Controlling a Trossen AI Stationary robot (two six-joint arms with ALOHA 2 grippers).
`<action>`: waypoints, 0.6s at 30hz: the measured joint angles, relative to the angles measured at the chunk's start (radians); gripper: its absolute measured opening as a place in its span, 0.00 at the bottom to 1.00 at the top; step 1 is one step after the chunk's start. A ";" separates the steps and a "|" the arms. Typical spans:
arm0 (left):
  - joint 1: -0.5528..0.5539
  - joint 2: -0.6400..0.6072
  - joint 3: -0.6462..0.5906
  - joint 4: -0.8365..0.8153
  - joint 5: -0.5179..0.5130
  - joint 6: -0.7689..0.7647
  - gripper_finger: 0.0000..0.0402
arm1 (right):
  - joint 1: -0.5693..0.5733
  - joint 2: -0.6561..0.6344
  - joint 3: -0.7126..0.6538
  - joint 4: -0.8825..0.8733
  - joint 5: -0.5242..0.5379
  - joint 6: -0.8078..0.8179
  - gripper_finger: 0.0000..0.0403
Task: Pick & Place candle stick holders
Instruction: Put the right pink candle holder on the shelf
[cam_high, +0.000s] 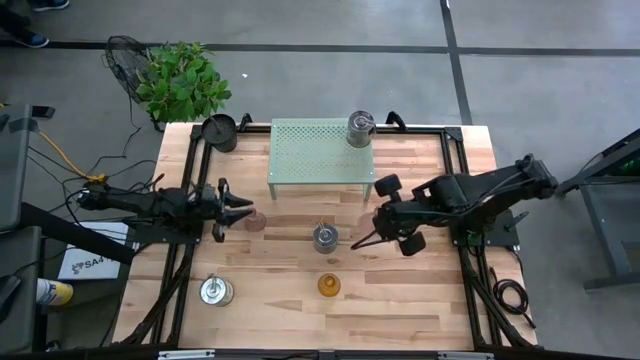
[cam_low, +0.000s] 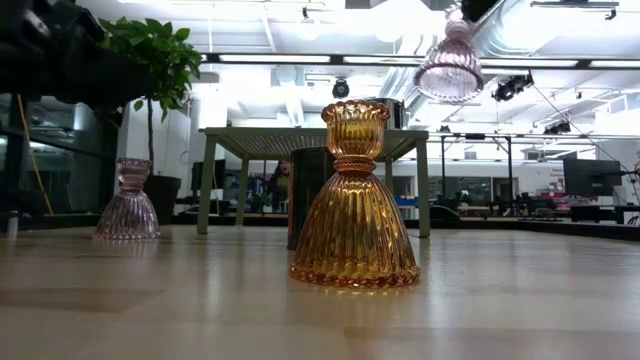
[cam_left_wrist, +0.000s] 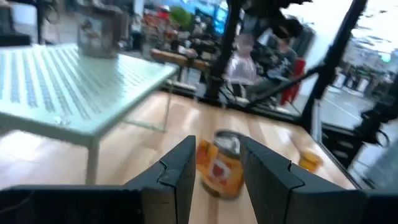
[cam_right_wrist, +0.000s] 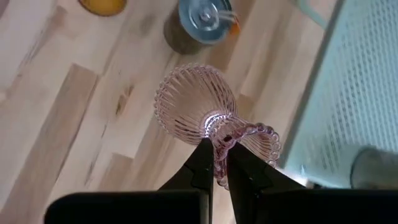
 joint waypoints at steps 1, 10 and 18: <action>0.000 0.007 0.000 0.025 0.001 0.014 0.31 | -0.008 0.006 0.002 0.006 -0.007 -0.018 0.04; 0.000 0.202 0.001 0.342 -0.003 0.092 0.31 | -0.113 0.065 0.001 0.099 -0.047 -0.176 0.04; 0.000 0.520 0.084 0.583 -0.029 0.167 0.36 | -0.185 0.073 0.004 0.186 -0.103 -0.291 0.04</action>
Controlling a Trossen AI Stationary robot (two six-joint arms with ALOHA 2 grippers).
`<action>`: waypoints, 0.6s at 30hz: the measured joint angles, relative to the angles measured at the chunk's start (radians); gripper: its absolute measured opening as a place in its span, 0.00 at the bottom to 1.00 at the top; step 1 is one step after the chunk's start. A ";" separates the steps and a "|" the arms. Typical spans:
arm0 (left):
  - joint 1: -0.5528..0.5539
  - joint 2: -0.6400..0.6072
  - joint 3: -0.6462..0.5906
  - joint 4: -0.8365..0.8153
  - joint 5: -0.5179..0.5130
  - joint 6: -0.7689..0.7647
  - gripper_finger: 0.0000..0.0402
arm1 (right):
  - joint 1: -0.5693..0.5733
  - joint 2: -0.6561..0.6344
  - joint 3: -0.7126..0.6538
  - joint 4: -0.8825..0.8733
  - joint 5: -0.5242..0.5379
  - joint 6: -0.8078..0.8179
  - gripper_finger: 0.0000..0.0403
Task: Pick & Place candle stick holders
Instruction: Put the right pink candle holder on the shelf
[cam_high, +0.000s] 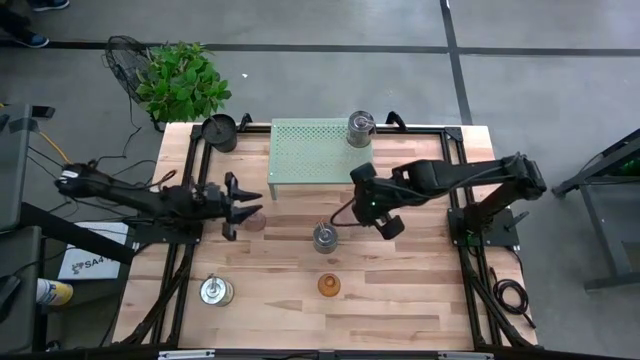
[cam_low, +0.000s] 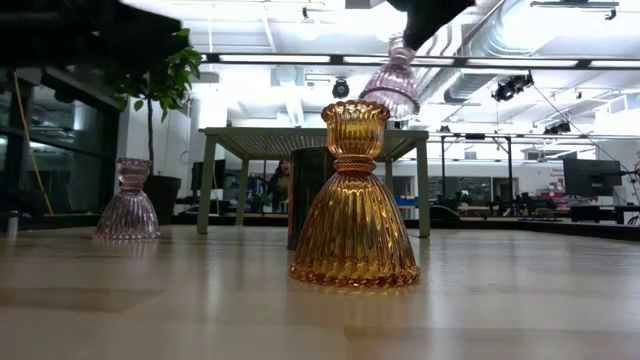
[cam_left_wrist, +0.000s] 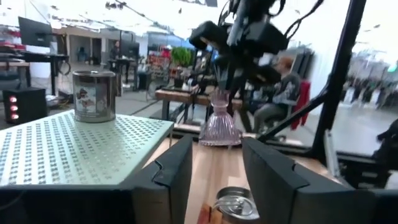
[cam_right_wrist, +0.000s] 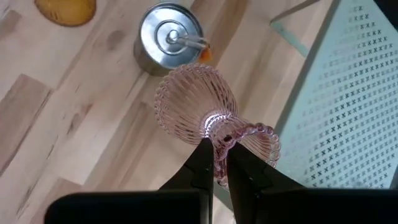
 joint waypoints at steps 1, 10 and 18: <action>0.000 0.043 0.027 0.000 0.000 0.005 0.37 | -0.006 0.000 0.008 -0.002 -0.005 -0.003 0.04; 0.002 0.437 0.393 -0.127 -0.124 0.063 0.60 | -0.024 0.064 0.134 -0.006 -0.019 -0.070 0.04; 0.123 0.695 0.676 -0.318 0.097 0.033 0.65 | -0.011 0.098 0.195 -0.034 -0.015 -0.088 0.04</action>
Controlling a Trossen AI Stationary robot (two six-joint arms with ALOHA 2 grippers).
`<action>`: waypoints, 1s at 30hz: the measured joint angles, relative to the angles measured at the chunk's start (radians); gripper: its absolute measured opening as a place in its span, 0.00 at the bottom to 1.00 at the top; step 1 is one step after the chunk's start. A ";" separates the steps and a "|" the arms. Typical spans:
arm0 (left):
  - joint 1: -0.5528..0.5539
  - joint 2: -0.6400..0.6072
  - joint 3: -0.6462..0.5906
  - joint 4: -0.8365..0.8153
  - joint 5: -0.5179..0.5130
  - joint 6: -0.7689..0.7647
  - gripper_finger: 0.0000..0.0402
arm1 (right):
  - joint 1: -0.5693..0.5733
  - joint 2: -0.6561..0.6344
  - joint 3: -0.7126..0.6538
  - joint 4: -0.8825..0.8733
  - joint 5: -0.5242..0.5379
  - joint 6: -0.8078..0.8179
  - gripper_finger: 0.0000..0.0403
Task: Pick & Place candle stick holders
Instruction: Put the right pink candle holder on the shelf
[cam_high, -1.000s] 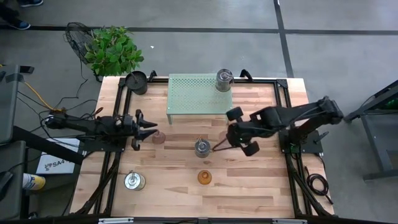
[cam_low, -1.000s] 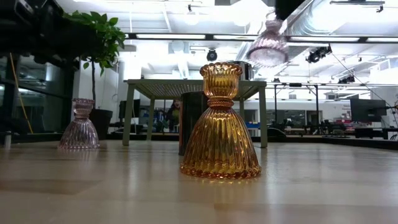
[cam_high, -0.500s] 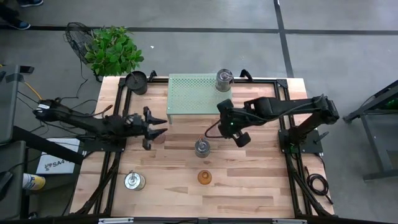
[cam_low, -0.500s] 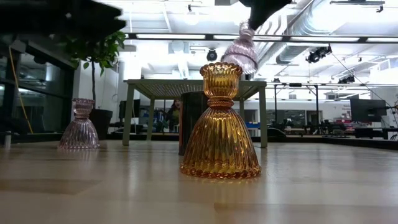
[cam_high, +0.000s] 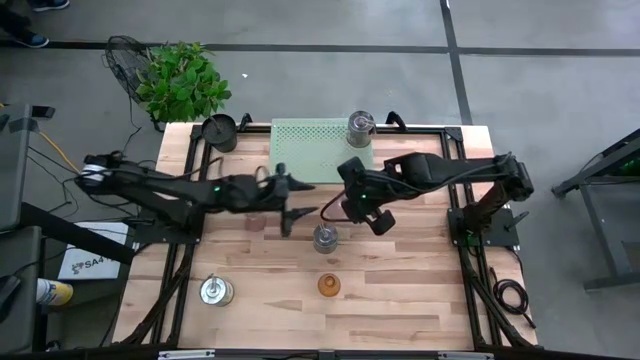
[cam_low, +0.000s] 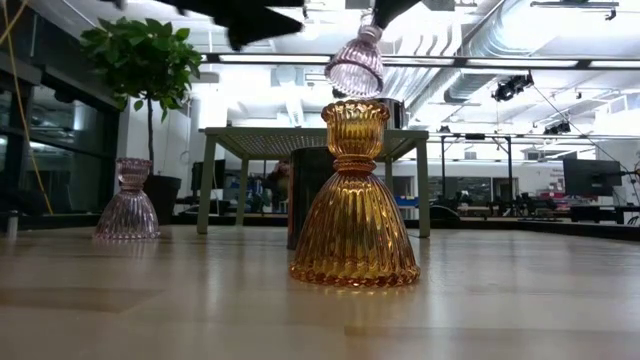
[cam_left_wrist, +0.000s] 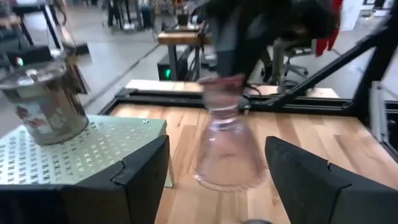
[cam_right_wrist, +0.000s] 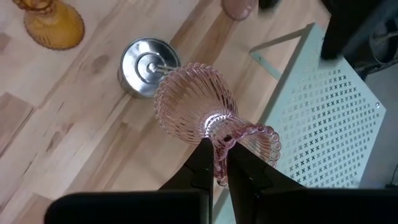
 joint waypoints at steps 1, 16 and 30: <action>0.017 0.022 0.015 -0.006 0.023 -0.006 0.65 | 0.002 0.000 0.000 -0.002 0.003 -0.001 0.04; 0.126 0.229 0.155 0.059 0.280 -0.036 0.65 | 0.009 0.000 -0.002 -0.007 0.016 0.003 0.04; 0.126 0.283 0.187 0.122 0.340 -0.059 0.65 | 0.009 0.000 -0.003 0.033 0.004 -0.015 0.04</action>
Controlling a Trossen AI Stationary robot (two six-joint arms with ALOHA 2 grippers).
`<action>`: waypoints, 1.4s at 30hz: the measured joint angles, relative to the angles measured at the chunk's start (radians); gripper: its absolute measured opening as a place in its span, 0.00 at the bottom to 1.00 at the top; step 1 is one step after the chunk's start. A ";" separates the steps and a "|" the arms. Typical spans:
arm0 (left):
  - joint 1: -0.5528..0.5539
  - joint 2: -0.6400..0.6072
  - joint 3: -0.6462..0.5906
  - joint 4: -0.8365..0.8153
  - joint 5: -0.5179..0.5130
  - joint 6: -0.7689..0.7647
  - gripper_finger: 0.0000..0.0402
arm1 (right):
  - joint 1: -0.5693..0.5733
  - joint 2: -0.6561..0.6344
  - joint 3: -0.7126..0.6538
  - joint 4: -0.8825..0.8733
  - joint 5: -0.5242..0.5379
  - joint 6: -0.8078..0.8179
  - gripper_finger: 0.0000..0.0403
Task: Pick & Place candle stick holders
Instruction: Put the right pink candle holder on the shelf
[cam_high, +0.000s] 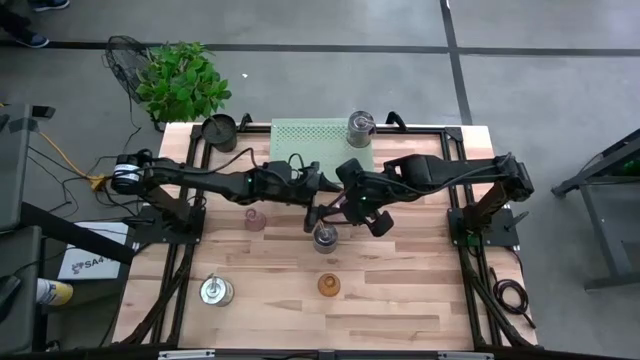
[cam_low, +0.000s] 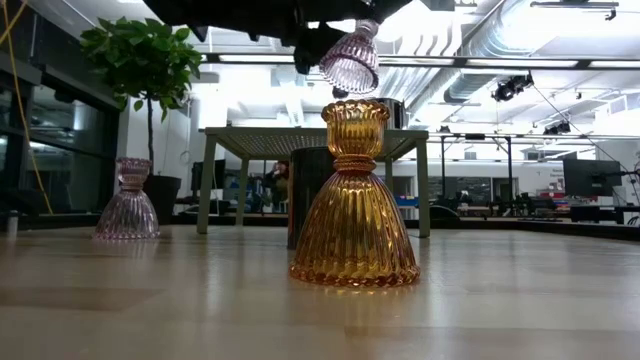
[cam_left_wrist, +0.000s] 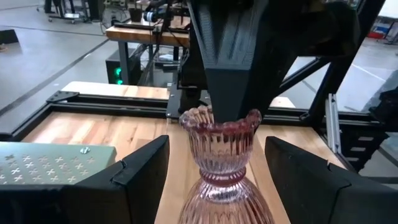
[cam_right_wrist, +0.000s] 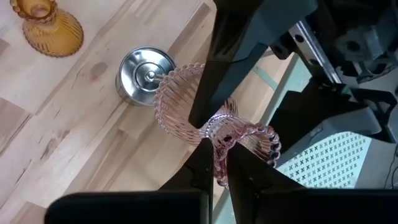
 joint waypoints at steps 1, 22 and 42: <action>0.000 0.000 0.000 0.004 0.010 -0.001 0.65 | 0.000 0.000 0.000 0.003 0.000 0.000 0.04; 0.000 0.000 0.000 -0.022 0.019 -0.028 0.33 | 0.000 0.000 0.000 0.028 0.008 -0.008 0.04; 0.000 0.000 -0.001 -0.022 0.023 -0.019 0.29 | 0.000 -0.001 0.000 0.044 0.008 0.028 0.16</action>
